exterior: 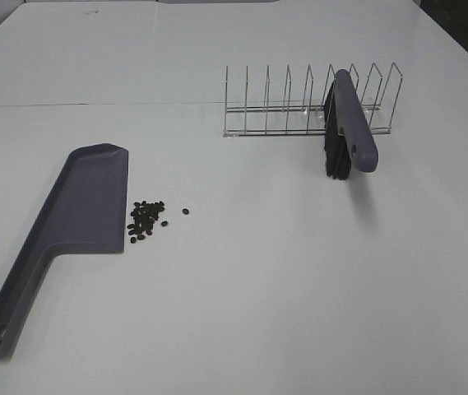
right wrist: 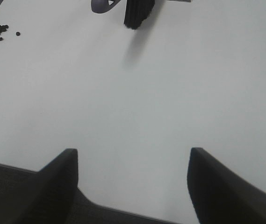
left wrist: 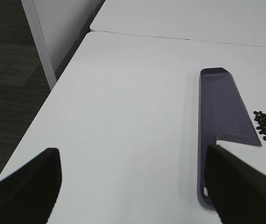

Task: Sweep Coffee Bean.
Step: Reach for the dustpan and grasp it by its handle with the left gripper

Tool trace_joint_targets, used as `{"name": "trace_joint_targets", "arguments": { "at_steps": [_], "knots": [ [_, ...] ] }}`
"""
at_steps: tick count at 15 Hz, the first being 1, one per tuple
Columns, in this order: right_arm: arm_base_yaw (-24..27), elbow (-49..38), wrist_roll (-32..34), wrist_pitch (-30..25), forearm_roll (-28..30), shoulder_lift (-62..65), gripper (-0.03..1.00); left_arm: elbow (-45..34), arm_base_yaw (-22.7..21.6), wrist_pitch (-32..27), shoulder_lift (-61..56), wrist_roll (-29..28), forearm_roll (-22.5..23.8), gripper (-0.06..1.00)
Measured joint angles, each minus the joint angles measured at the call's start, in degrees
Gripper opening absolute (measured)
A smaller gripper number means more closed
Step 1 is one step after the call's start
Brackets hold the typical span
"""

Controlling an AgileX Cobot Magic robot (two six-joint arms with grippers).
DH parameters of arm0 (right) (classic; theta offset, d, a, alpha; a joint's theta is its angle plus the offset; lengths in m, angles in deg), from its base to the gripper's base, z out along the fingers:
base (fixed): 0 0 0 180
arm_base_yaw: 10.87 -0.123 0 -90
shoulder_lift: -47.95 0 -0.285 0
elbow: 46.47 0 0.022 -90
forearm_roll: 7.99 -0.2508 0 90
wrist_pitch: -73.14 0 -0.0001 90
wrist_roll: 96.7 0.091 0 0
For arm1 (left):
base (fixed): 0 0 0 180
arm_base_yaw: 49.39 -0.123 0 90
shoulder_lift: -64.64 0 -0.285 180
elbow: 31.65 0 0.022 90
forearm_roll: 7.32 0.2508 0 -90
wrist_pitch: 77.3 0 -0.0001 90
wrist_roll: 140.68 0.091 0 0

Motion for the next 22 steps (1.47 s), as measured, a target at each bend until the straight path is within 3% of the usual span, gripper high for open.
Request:
{"name": "trace_joint_targets", "arguments": {
  "at_steps": [22],
  "knots": [
    [0.0, 0.0, 0.0, 0.0, 0.06, 0.0, 0.64, 0.0, 0.0, 0.06, 2.64, 0.23, -0.74, 0.76]
  ]
}}
